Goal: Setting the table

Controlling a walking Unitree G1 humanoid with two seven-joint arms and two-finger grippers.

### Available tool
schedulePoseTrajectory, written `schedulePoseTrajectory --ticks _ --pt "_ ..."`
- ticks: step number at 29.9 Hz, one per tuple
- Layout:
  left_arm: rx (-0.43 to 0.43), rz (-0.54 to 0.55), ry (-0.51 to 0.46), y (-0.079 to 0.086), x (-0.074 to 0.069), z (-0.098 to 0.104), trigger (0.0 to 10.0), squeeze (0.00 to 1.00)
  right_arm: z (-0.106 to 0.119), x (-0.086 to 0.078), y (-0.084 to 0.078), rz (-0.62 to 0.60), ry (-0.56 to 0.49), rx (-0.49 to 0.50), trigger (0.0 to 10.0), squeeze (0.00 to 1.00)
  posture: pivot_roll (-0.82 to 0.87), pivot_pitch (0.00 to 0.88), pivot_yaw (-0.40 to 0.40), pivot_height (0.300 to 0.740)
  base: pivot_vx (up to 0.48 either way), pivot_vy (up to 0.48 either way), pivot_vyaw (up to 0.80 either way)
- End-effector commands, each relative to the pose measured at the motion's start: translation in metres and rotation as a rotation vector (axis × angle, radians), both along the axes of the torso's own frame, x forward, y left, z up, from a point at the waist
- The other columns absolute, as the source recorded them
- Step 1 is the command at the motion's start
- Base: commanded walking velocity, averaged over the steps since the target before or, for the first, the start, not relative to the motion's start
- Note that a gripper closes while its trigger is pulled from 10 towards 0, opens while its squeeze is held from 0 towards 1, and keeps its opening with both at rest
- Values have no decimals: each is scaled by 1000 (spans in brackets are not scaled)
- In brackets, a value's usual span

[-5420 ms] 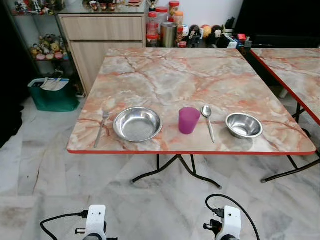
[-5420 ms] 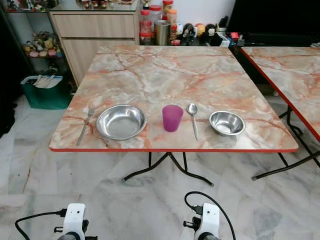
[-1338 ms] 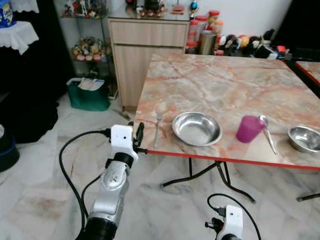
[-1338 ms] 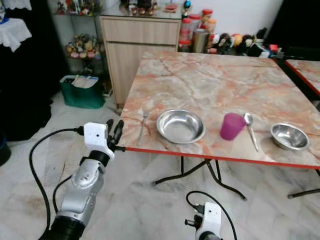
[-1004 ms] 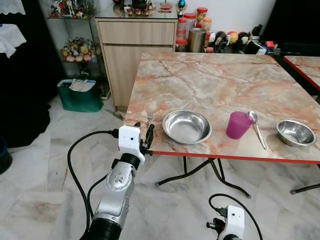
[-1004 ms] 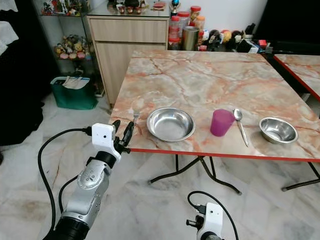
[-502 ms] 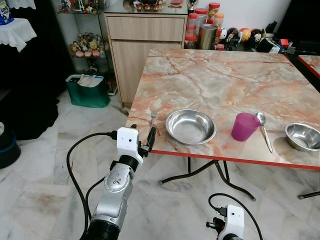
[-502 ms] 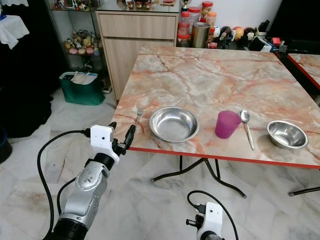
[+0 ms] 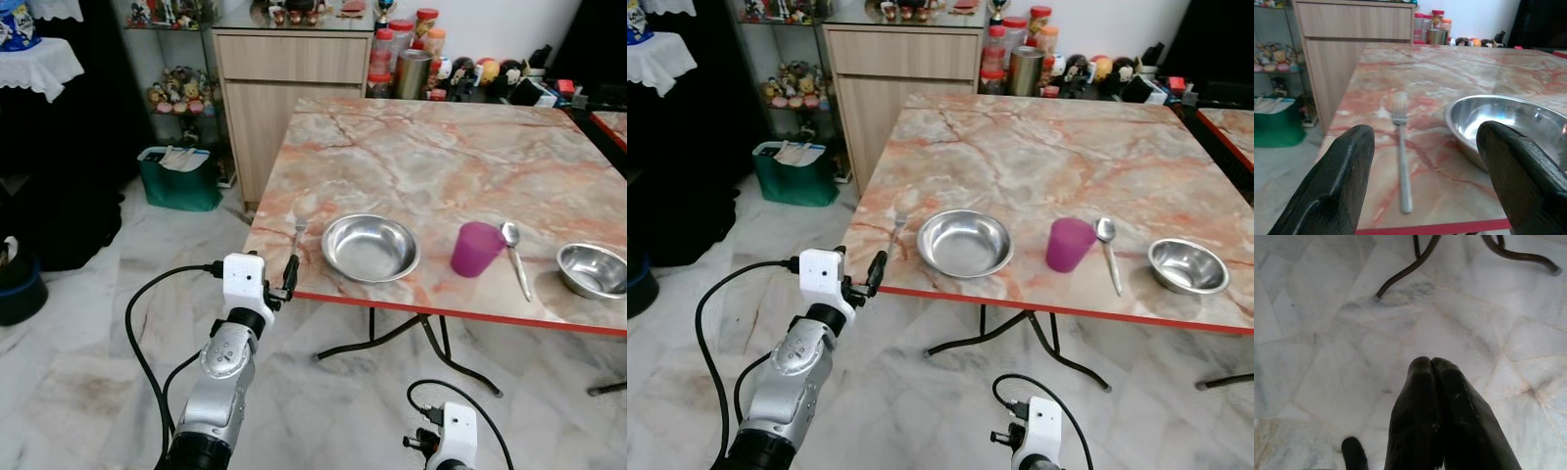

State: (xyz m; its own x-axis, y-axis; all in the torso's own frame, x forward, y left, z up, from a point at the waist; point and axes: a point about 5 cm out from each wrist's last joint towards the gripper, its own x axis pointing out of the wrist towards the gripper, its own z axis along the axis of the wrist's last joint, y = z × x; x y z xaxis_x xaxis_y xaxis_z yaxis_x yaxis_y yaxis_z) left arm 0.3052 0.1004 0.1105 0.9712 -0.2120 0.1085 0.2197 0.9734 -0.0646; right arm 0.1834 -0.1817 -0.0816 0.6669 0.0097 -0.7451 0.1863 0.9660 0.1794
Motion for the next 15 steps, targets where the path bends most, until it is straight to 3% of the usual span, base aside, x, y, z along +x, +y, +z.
schedulePoseTrajectory --ticks 1,10,15 --pt "-14 3 8 0 3 1 10000 0 1 2 -2 -2 -8 -9 10000 0 31 0 -22 740 307 0 0" --pt "-27 21 0 3 3 3 10000 0 0 2 -1 7 11 -6 10000 0 35 0 -29 740 311 0 0" --pt "-26 22 -1 3 3 3 10000 0 1 3 -2 2 -3 -12 10000 0 33 0 -29 740 311 0 -450"
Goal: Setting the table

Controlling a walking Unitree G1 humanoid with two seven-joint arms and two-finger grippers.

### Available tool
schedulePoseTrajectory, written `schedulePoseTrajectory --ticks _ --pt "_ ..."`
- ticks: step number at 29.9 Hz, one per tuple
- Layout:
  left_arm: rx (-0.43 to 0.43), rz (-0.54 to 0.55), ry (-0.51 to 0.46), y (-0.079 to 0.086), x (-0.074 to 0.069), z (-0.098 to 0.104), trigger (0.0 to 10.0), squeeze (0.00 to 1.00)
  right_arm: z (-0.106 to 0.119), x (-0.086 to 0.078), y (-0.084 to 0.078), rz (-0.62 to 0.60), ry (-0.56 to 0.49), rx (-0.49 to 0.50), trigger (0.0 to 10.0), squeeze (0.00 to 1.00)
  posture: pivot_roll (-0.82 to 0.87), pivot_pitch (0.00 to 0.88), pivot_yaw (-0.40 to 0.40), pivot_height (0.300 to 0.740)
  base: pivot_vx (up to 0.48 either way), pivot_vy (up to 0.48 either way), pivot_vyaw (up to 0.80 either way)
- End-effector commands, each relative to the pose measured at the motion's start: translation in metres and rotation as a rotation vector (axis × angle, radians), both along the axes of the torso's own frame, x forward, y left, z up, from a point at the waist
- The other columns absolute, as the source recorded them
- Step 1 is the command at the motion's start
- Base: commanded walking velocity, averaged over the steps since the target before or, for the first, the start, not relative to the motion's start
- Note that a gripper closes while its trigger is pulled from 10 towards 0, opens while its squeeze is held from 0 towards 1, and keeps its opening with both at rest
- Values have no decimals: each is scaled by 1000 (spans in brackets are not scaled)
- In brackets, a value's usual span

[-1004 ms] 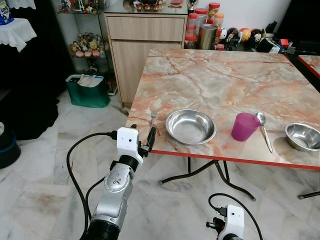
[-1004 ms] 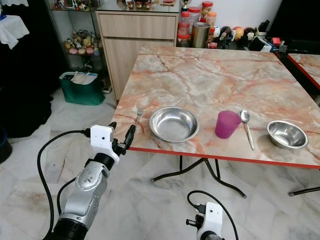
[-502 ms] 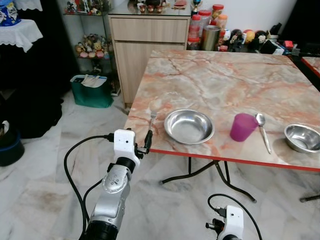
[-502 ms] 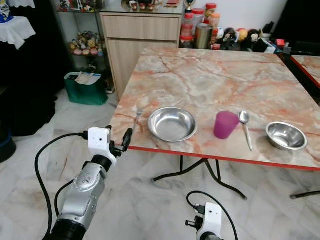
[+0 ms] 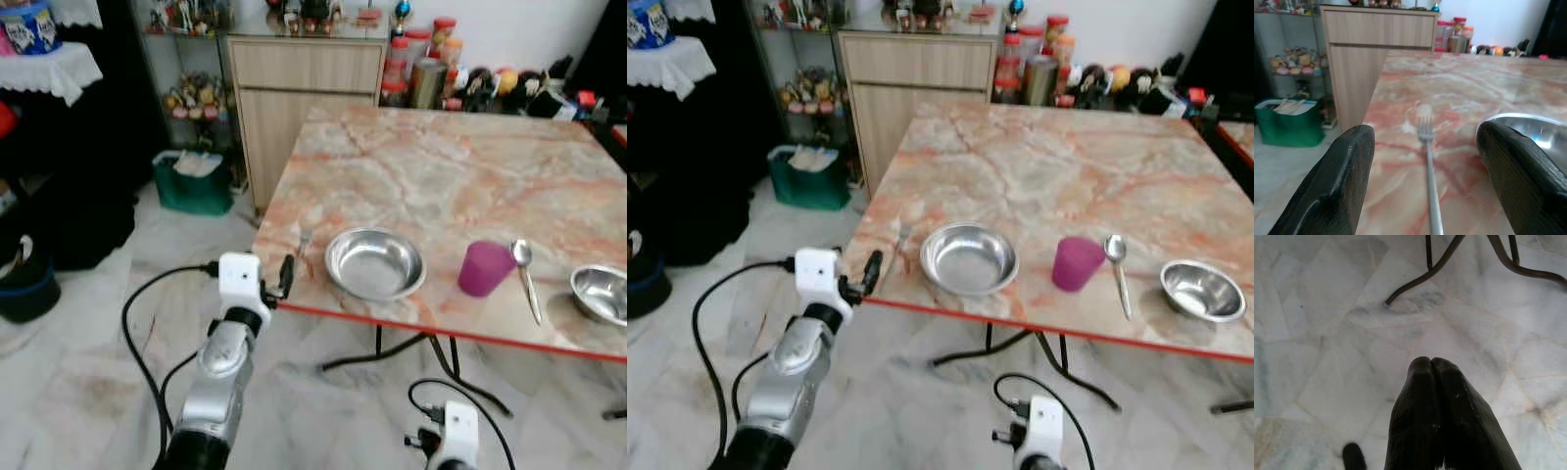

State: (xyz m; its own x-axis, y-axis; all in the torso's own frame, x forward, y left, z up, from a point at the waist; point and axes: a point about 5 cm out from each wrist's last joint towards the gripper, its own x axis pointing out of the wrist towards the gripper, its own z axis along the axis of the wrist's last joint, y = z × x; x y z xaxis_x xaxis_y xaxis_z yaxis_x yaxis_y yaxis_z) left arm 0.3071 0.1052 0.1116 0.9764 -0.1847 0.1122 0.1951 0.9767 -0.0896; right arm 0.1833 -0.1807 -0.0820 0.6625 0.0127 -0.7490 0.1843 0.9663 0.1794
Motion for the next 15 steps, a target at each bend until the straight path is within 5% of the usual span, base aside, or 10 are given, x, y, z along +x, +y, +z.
schedulePoseTrajectory --ticks 1,15 --pt "-3 -2 -2 -1 1 2 10000 0 2 3 -3 -1 -9 -15 10000 0 33 0 -29 740 315 0 0" --pt "-10 8 -11 3 2 3 10000 0 2 4 -4 -5 -4 -23 10000 0 33 0 -36 740 316 0 -192"
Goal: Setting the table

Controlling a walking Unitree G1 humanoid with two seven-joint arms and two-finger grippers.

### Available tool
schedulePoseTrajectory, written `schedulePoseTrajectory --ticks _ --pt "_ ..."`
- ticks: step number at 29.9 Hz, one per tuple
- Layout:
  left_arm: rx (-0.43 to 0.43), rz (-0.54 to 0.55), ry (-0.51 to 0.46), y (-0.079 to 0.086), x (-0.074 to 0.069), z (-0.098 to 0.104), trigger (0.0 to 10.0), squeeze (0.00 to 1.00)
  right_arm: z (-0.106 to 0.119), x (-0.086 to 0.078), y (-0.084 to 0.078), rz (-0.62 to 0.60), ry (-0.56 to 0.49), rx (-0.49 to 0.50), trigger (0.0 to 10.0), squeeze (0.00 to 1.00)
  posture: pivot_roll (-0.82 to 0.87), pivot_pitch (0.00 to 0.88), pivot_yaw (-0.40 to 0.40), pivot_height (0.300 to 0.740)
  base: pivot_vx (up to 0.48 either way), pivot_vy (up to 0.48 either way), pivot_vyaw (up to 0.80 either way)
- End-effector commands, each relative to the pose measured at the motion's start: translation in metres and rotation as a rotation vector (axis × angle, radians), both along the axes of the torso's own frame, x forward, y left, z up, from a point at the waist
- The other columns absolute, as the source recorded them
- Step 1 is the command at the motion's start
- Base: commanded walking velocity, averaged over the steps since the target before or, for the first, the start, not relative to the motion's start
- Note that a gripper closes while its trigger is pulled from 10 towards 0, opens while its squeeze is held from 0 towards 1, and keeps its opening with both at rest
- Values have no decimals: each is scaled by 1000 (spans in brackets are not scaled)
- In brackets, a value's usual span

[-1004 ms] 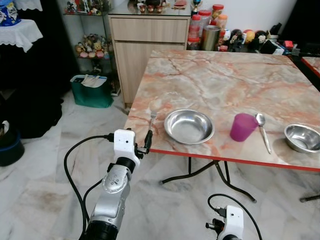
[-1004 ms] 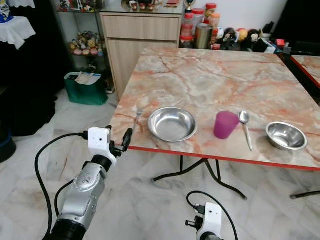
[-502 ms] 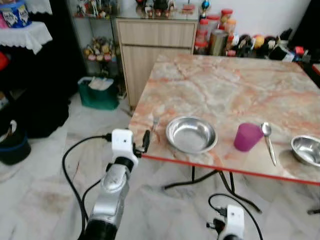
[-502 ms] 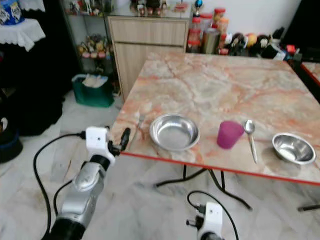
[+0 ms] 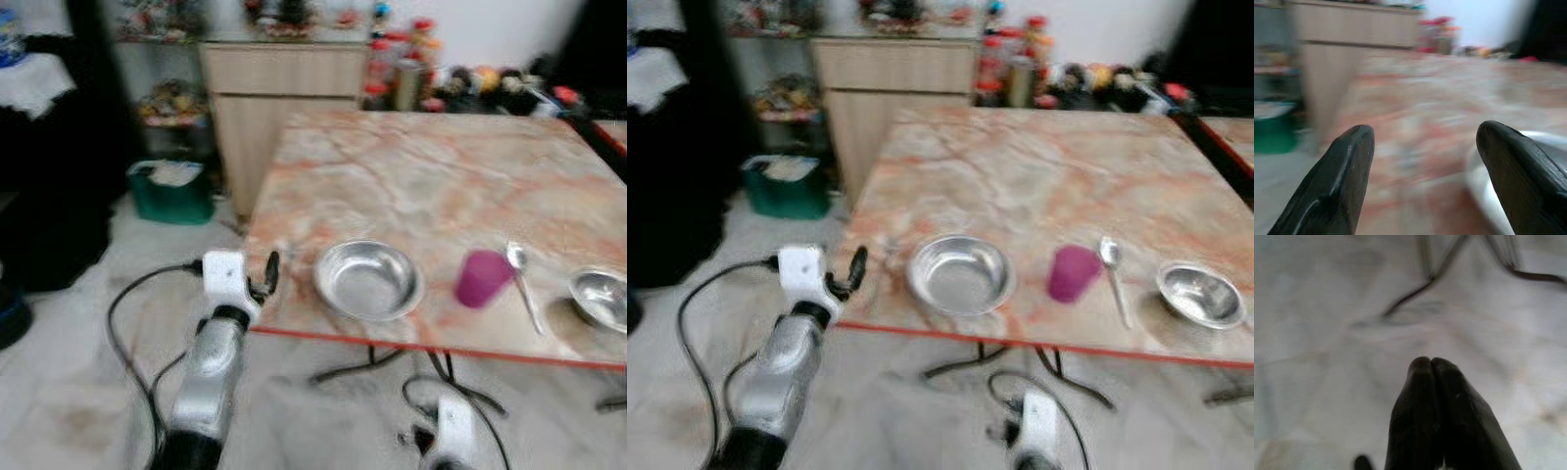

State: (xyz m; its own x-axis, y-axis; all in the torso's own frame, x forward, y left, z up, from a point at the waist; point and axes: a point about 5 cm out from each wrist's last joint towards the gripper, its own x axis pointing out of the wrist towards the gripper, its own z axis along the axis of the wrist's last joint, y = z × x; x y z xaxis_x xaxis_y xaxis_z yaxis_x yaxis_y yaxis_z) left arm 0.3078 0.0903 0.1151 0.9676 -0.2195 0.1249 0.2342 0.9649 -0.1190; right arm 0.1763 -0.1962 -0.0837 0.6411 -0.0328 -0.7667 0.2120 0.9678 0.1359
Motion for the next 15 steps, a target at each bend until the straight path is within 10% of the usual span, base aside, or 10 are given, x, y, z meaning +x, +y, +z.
schedulePoseTrajectory --ticks 1,15 --pt "21 47 -4 18 1 0 10000 0 4 11 11 20 -31 15 10000 0 33 0 -36 740 315 0 0" --pt "-52 -2 26 18 -6 0 10000 0 3 10 12 25 -24 15 10000 0 40 3 -37 740 154 0 0"
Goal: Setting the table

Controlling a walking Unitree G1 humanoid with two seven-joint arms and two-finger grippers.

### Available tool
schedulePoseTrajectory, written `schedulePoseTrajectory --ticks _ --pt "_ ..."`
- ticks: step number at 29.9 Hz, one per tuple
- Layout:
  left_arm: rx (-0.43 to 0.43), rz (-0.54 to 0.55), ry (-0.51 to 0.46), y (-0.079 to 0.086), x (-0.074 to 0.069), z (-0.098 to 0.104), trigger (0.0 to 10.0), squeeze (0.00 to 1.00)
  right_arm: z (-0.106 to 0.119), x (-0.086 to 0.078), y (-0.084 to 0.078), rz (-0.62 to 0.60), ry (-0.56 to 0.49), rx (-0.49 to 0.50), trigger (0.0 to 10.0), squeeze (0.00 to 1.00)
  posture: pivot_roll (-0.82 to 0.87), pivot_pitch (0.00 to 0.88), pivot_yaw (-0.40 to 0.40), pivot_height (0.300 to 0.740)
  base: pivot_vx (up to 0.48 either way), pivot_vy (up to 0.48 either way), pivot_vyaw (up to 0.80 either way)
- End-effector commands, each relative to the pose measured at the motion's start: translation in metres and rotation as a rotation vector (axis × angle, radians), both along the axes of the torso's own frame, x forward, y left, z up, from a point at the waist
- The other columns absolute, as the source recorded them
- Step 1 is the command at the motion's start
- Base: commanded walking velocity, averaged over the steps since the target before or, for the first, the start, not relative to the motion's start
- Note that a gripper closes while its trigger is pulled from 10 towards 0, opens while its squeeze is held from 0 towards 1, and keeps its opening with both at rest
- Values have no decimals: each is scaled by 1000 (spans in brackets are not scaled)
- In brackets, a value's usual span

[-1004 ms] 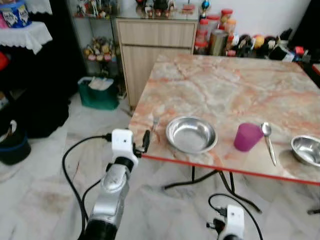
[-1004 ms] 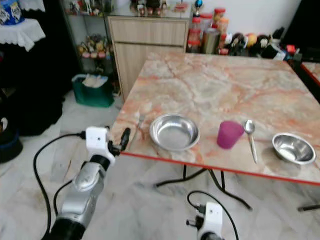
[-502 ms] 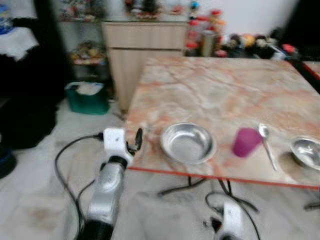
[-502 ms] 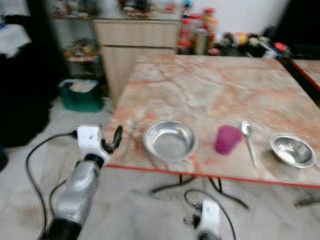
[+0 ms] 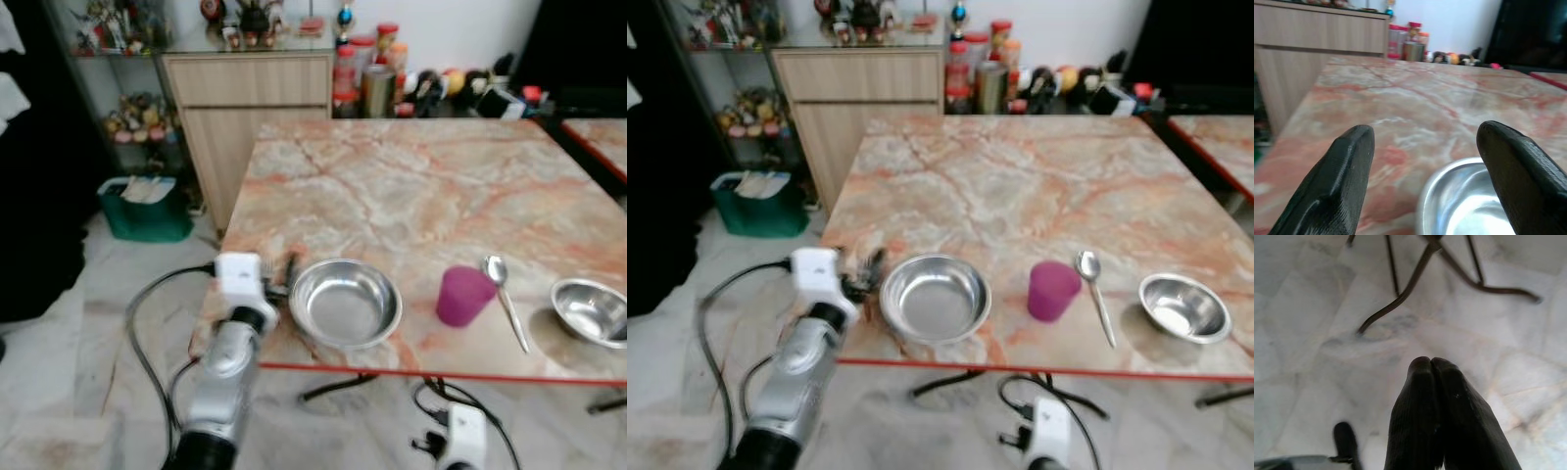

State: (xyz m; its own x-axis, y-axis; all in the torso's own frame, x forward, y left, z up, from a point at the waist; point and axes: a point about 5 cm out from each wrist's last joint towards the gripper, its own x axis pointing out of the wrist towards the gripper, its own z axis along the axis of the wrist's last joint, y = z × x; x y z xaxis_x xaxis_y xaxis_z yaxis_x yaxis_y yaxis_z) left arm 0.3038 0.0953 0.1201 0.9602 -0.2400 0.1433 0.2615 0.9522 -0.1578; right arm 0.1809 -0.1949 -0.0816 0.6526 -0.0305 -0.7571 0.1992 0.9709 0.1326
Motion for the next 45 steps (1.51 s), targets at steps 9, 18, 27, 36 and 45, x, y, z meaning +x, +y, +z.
schedulePoseTrajectory --ticks 9,18,27,36,45 --pt "-76 31 46 21 -5 6 10000 0 -2 -2 11 -9 8 19 10000 0 44 11 -34 740 0 0 0" --pt "-206 -21 114 17 -6 24 10000 0 -9 -19 4 -37 40 17 10000 0 40 19 -28 740 0 0 0" --pt "-239 -115 315 -7 -2 17 10000 90 -7 -14 3 -51 27 18 10000 0 40 22 -30 740 0 0 0" --pt "-214 -180 472 -26 -3 -1 10000 1000 -4 -9 3 -45 14 18 10000 0 31 18 -28 740 0 0 0" --pt "-144 -207 553 -30 -3 -9 10000 0 -4 -8 5 -43 10 21 10000 0 28 20 -24 740 0 0 0"
